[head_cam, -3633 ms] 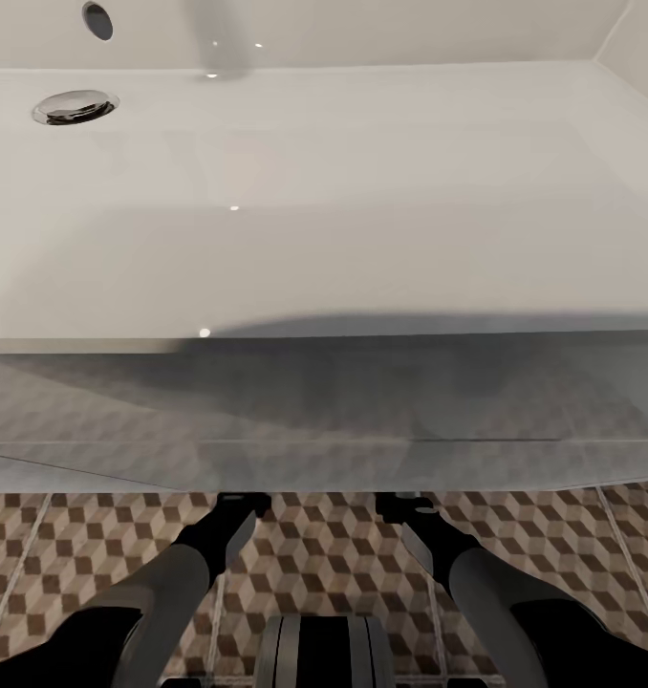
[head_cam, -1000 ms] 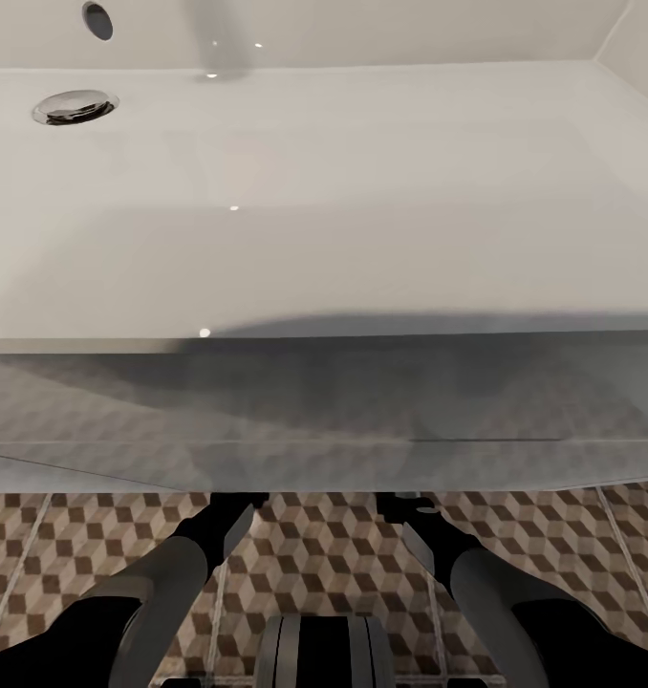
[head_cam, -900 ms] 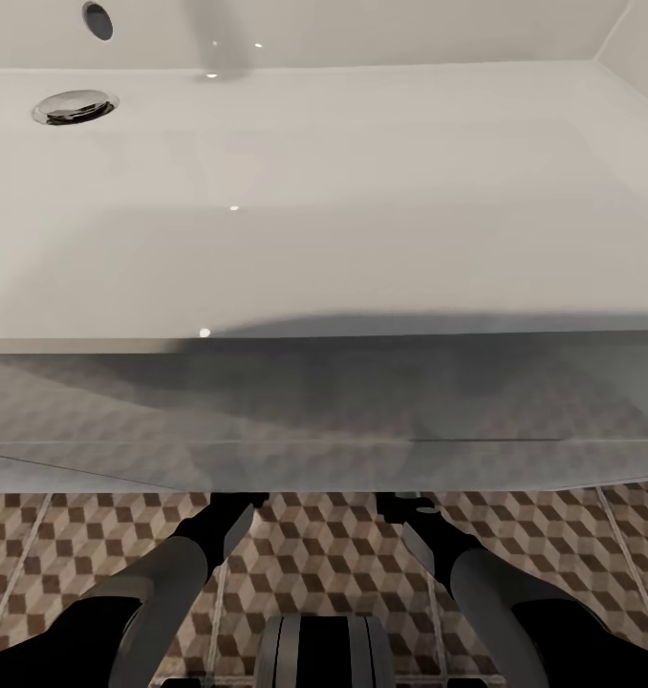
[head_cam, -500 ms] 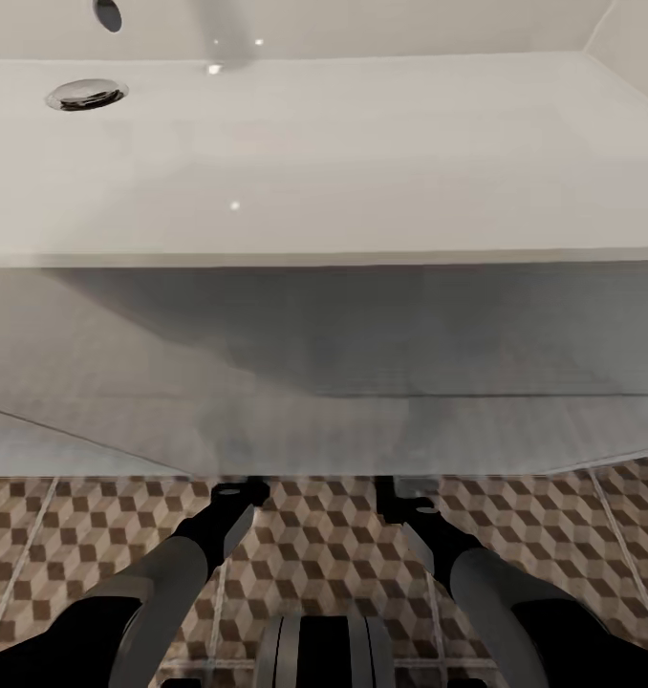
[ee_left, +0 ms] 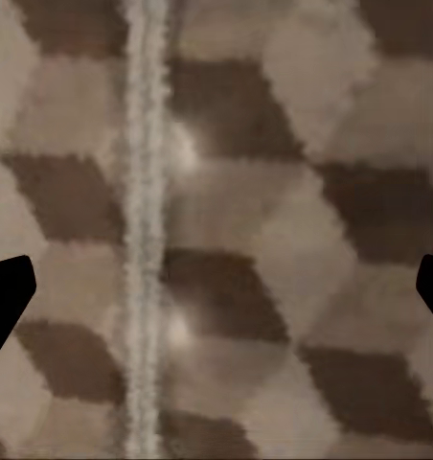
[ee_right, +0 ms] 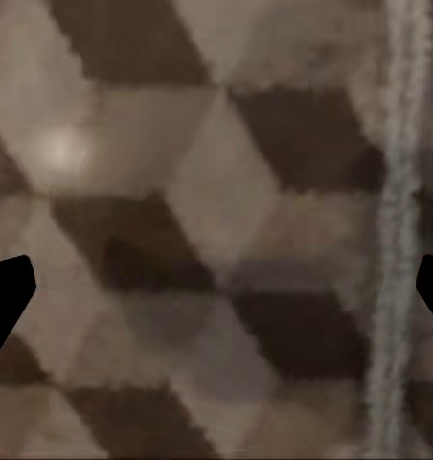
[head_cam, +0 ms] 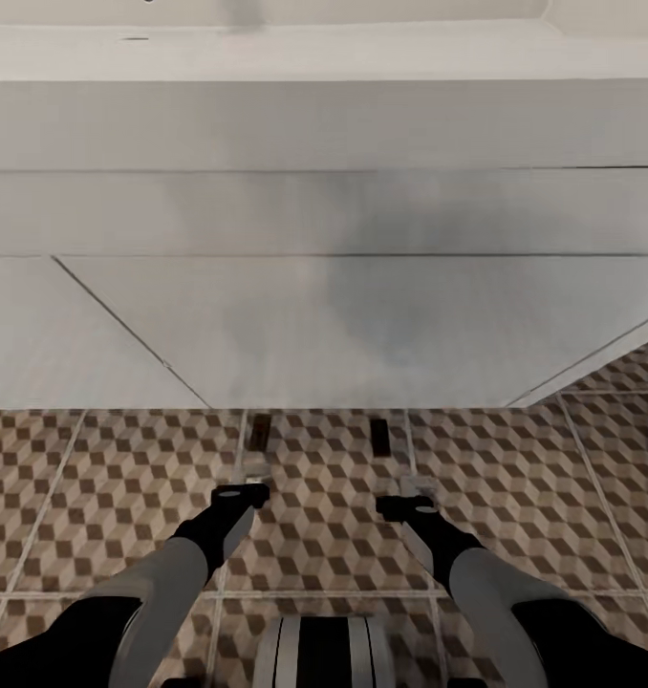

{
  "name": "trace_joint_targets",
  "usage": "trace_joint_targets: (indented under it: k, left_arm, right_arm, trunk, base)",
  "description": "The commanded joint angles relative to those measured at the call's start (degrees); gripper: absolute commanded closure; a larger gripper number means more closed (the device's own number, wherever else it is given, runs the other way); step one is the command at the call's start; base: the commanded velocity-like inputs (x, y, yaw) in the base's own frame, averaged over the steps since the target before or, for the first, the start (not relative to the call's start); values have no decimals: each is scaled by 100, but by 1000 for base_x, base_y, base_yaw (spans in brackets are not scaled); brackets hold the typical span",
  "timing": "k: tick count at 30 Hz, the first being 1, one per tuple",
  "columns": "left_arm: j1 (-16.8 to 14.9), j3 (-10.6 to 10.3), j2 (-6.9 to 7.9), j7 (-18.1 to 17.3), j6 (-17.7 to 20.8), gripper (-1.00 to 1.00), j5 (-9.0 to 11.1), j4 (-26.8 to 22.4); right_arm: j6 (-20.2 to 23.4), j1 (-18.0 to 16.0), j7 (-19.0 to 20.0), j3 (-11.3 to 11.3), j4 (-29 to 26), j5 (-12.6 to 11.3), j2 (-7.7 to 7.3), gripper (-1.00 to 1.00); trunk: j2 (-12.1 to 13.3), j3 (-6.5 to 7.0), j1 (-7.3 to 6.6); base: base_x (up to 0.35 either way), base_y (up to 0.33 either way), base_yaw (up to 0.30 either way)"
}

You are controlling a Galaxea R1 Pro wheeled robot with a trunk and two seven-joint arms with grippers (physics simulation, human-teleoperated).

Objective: Take the four mousetraps from the cabinet in the bathroom and place them on the bathroom floor. Make sure all four end up on the same floor surface, and ensure that at least two of them are either under or directly next to the same bathroom sink.

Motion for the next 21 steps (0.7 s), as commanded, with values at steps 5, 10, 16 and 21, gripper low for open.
trace_joint_targets:
  k: [5, 10, 16, 21]
  left_arm:
    - [1, 18, -21, 8, 23, -100, 16, 133]
    - [1, 18, -29, 5, -48, -100, 53, 229]
    - [1, 18, -29, 5, -215, -100, 65, 294]
    - [1, 19, -27, 4, -296, -100, 71, 316]
  right_arm:
    - [30, 0, -27, 30, -32, -14, -1, -100]
    - [29, 0, -28, 34, -43, -11, -1, -100]
    - [23, -1, -28, 36, -51, -5, 3, -100]
    - [2, -3, -28, 36, -58, -3, -1, -100]
  trunk:
    - [-1, -3, -5]
    - [-1, -3, -5]
    - [-1, -3, -5]
    - [-1, -3, -5]
  base:
    - [-342, 0, 0]
    - [-344, 0, 0]
    - [-345, 0, 0]
    - [-345, 0, 0]
